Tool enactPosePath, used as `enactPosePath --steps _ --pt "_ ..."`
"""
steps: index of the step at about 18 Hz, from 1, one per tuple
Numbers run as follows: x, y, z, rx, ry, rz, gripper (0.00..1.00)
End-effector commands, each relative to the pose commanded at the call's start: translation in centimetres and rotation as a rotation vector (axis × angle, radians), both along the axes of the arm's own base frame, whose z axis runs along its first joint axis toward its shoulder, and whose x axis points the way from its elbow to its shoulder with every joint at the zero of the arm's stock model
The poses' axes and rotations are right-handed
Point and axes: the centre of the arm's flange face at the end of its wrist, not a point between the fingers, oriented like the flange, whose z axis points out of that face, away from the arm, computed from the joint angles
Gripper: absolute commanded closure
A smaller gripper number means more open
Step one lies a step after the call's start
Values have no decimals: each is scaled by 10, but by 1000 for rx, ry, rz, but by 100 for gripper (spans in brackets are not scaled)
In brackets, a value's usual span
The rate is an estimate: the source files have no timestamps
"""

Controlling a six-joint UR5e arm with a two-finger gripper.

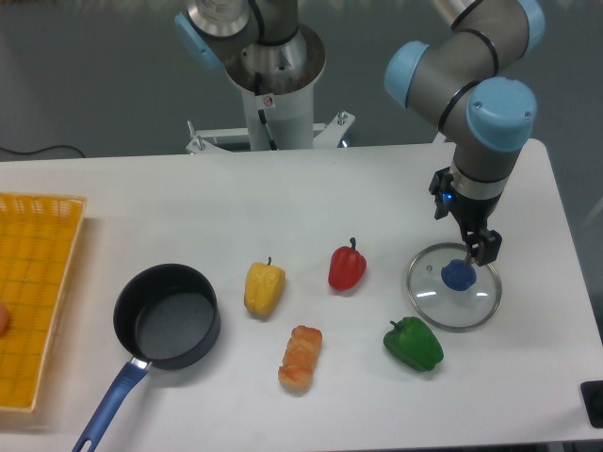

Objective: Pick up the green chilies
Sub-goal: 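Lift the gripper off the glass lid's blue knob and open it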

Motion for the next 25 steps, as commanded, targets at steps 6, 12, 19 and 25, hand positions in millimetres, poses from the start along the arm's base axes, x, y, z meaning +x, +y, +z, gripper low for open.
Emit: enactPosePath --steps 6,12,19,25 --pt "9 9 -10 -2 -13 0 0" --pt "10 14 -27 46 -34 18 0" --pt "-2 23 -31 63 -9 -6 0" --pt "-20 46 -27 63 46 -94 0"
